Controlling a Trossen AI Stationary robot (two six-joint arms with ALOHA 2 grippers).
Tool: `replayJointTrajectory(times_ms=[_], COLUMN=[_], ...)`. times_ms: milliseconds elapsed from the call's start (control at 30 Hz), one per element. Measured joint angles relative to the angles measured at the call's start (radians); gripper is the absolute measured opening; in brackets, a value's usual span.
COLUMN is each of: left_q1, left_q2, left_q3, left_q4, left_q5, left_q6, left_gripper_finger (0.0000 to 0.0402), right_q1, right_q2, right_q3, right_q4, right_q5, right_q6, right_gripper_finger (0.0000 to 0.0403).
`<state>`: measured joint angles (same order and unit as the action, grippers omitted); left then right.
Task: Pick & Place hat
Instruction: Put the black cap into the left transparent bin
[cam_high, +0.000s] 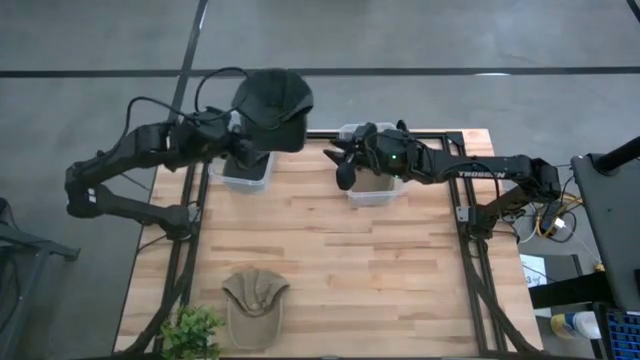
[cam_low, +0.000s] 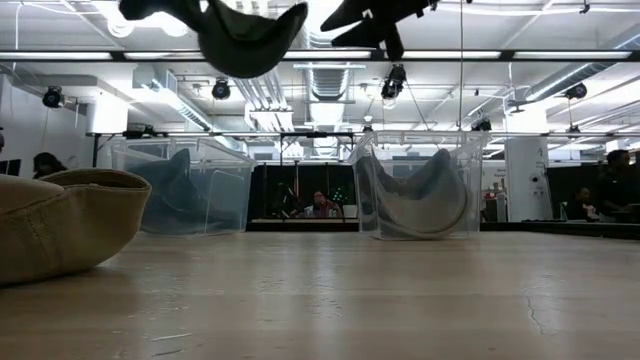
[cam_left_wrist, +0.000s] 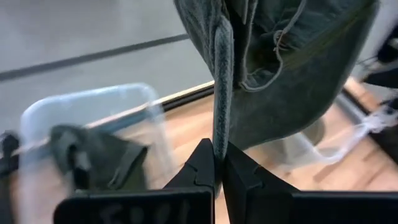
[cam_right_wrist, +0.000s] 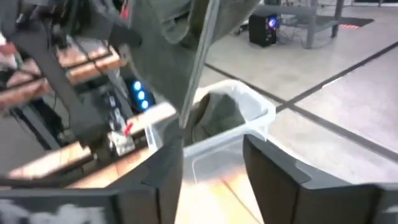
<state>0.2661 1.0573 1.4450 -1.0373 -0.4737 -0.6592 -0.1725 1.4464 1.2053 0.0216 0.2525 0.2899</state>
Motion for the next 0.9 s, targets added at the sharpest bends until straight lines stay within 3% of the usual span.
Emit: replayJointTrajectory(times_ms=[167,333,600,900], left_q1=[0.039,0.086,0.225,0.344], left_q2=[-0.002,0.0,0.032,0.147], left_q3=[0.049,0.053,0.013,0.006], left_q4=[-0.207,-0.342,-0.378,-0.437], left_q5=[-0.058,-0.111,0.047,0.086], left_q6=[-0.085,-0.154,-0.158,-0.075], left_gripper_finger=[0.0007,0.0007,0.0007,0.0007], right_q1=[0.022,0.065,0.132,0.188], right_q2=[0.0,0.0,0.0,0.0], right_q3=[-0.001,-0.009,-0.016,-0.052], right_q4=[-0.085,-0.135,-0.21,-0.213], right_q5=[-0.003,-0.003,0.0,0.001], right_q6=[-0.006,-0.022,-0.048,-0.048], right_gripper_finger=[0.0202,0.0214,0.0215,0.0214])
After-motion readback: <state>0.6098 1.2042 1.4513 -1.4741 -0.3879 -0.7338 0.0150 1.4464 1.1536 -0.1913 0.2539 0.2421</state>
